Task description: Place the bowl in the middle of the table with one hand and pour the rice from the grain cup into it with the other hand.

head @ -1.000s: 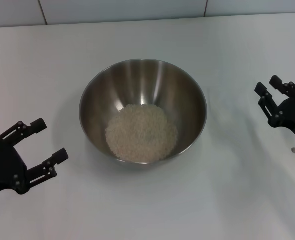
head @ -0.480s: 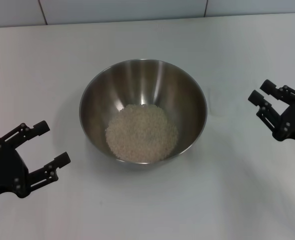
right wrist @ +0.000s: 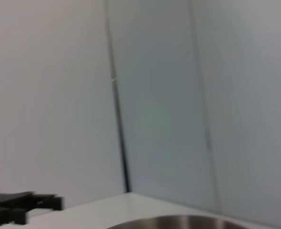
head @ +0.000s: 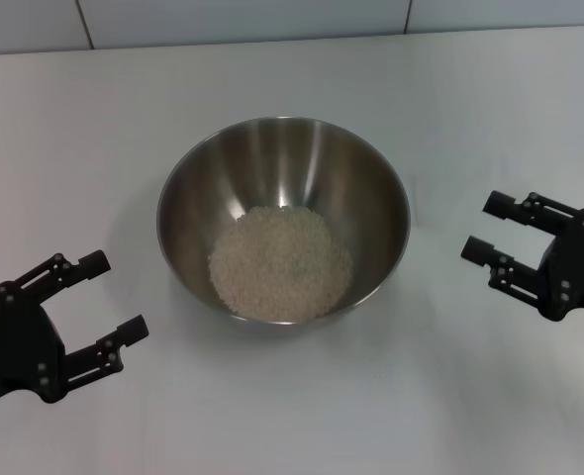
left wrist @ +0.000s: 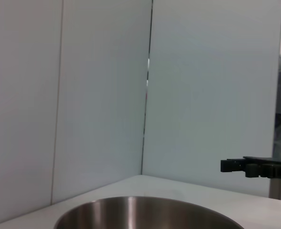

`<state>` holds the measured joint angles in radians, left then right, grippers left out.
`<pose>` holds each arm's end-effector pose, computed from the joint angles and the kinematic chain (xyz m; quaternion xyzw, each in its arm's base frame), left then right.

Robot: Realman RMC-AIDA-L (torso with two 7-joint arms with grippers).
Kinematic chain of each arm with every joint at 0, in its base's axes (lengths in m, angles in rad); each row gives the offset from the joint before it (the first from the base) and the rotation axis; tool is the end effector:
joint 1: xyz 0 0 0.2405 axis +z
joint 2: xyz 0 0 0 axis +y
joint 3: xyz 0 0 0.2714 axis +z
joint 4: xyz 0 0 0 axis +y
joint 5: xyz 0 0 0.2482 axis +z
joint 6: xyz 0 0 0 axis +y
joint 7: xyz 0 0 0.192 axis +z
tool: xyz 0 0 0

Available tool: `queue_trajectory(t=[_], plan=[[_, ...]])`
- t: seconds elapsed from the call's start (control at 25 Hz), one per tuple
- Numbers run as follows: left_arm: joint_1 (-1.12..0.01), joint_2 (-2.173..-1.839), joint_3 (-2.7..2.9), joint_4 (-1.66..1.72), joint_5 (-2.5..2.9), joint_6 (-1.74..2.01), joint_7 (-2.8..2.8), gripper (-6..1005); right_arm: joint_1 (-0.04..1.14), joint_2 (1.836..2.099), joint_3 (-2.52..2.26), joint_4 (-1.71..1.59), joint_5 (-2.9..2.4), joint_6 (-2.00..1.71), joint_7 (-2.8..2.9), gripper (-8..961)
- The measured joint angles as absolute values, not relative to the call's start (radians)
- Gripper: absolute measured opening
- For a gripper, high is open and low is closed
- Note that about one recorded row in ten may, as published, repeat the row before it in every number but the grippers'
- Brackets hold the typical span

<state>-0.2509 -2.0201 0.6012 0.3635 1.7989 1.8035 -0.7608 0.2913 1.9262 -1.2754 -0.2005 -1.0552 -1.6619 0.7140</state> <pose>-0.3425 0.2620 -0.0349 -0.8967 -0.1201 -0.3637 0.2220 0.3384 0.2902 -0.0375 -0.8792 0.1407 0.3805 0.2497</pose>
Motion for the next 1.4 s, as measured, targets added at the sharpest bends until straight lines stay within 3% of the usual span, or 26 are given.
queue_trajectory(t=[0.12,0.56,1.4], plan=[[-0.254,-2.019,0.601,0.364,1.807,1.804,-0.761,810,0.308,1.917,-1.275,-0.23,-1.112,-1.661,0.757,592],[-0.308,-1.992,0.601,0.379,1.874,1.826,-0.81,810,0.359,1.901,-1.279,-0.249,-1.203,-1.64,0.799,593],[-0.33,-1.985,0.601,0.428,1.9,1.845,-0.856,810,0.408,1.897,-1.272,-0.27,-1.302,-1.624,0.835,593]])
